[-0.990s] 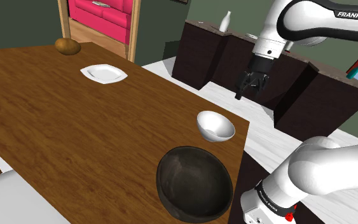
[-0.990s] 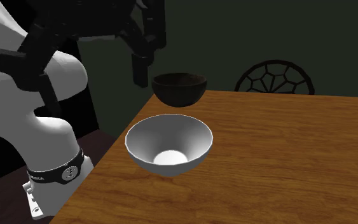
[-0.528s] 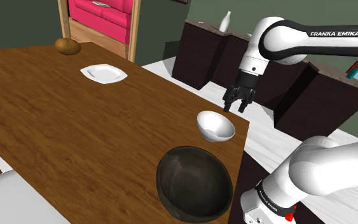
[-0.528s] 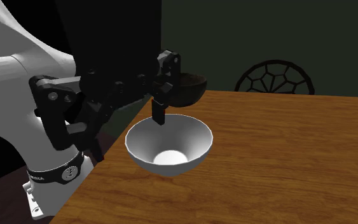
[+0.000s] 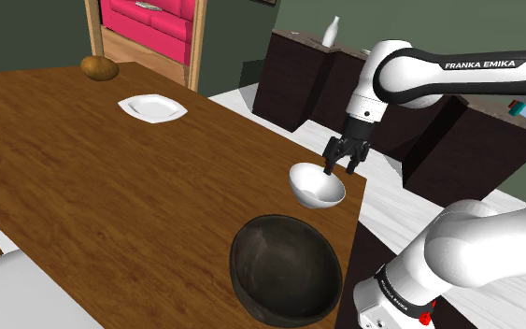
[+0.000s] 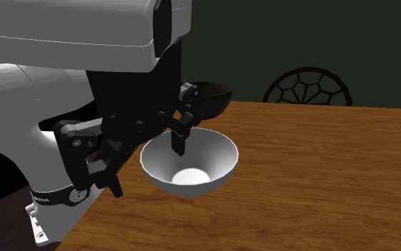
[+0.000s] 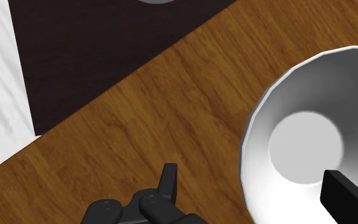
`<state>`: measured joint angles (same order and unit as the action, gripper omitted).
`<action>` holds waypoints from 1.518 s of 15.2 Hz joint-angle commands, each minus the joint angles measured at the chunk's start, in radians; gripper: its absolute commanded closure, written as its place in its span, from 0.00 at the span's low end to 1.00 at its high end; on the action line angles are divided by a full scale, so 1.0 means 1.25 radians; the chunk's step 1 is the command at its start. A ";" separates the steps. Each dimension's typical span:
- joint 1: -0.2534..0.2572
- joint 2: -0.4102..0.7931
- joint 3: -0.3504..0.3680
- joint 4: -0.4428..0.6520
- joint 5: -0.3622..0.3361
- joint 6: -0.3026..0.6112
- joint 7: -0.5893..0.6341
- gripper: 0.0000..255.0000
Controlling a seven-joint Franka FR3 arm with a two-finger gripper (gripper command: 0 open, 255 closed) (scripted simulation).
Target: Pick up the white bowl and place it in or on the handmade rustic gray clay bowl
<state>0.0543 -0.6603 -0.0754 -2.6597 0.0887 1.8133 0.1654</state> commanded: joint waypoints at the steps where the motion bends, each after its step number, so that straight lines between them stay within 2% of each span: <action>1: 0.000 0.000 0.000 -0.001 0.001 0.001 0.000 0.00; 4: 0.000 0.000 0.000 -0.001 0.000 0.001 0.000 0.00; 5: 0.000 0.000 0.000 -0.001 0.000 0.001 0.000 1.00; 14: 0.000 0.000 0.000 -0.001 0.000 0.002 0.000 1.00; 23: 0.001 -0.021 0.002 0.083 -0.001 -0.103 0.013 1.00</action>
<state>0.0541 -0.6898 -0.0736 -2.5746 0.0866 1.6998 0.1784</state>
